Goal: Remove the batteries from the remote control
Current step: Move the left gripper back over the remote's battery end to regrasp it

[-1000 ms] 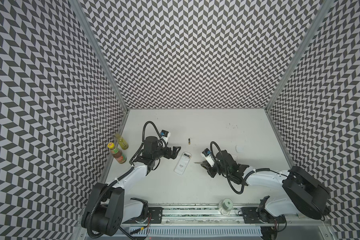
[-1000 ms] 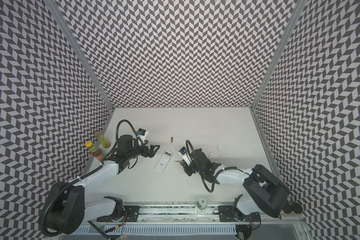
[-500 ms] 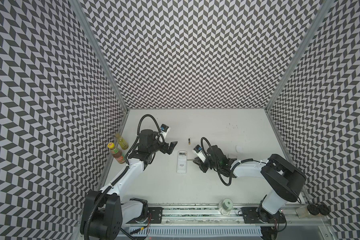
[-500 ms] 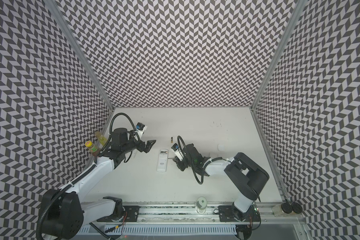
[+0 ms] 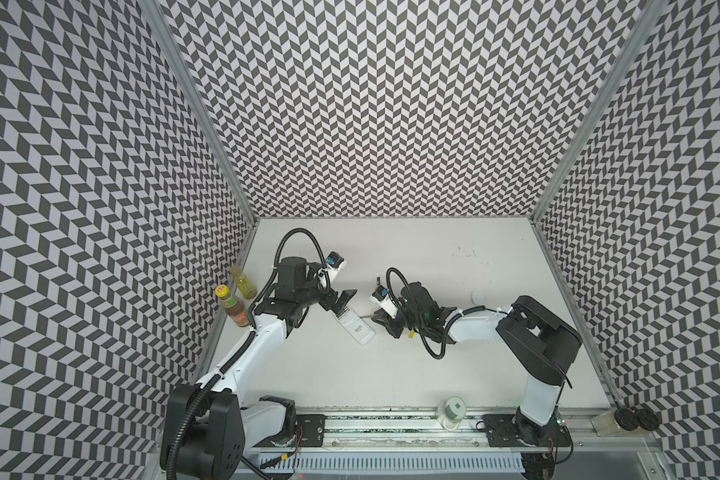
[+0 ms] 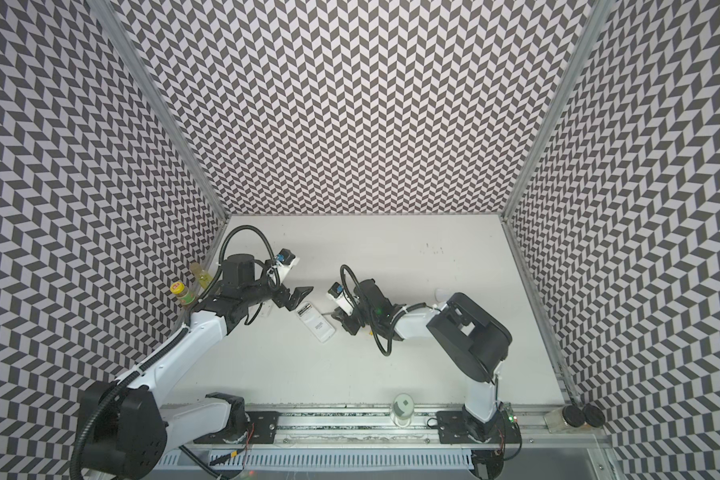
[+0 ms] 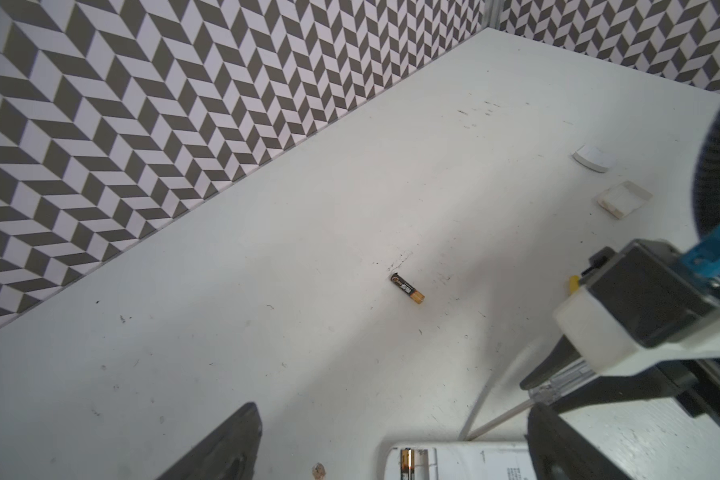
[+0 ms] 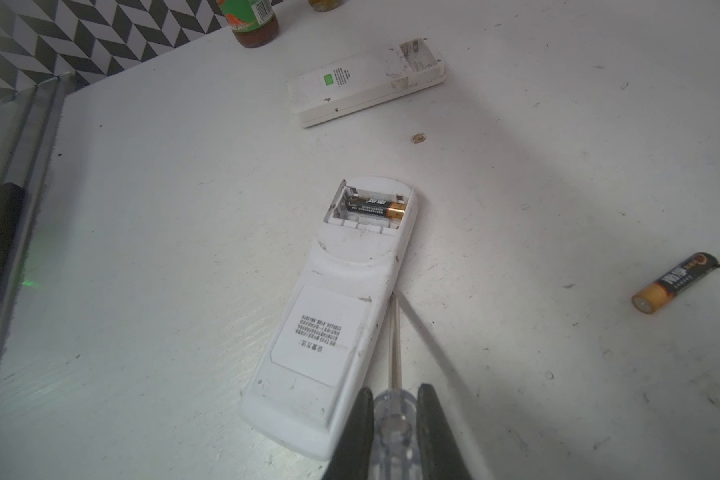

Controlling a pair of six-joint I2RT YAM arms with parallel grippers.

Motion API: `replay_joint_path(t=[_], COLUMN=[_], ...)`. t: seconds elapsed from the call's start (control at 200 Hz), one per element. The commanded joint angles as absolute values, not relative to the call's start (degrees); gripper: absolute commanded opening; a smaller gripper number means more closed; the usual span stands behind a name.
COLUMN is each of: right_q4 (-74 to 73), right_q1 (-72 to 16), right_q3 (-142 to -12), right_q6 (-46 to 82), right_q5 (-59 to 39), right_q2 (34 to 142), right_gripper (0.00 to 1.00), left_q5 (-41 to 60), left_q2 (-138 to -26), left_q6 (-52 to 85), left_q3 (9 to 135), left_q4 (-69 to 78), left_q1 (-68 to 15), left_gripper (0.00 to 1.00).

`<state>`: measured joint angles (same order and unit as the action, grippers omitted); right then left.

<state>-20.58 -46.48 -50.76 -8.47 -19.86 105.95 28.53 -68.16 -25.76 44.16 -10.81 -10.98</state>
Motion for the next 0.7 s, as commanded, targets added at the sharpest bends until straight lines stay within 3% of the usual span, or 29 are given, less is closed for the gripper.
replay_joint_path(t=[0.0, 0.436, 0.696], right_q4=[-21.25, -18.2, -16.24], right_q1=[-46.87, -43.42, -43.17], right_q3=[-52.03, -39.46, -30.35], right_q6=[-10.37, -6.44, -2.47], right_q5=[-22.43, -17.26, -13.06], right_q2=[105.49, 82.51, 68.46], right_gripper=[0.0, 0.0, 0.0], left_q5=[32.96, 37.62, 29.52], left_q2=[-67.56, -74.84, -81.04], left_q6=[-36.85, -80.92, -96.46], left_q3=[48.58, 54.84, 54.44], left_q4=[-18.52, -36.9, -39.98], left_q1=[-12.05, -13.13, -12.76], left_gripper=[1.0, 1.0, 1.0])
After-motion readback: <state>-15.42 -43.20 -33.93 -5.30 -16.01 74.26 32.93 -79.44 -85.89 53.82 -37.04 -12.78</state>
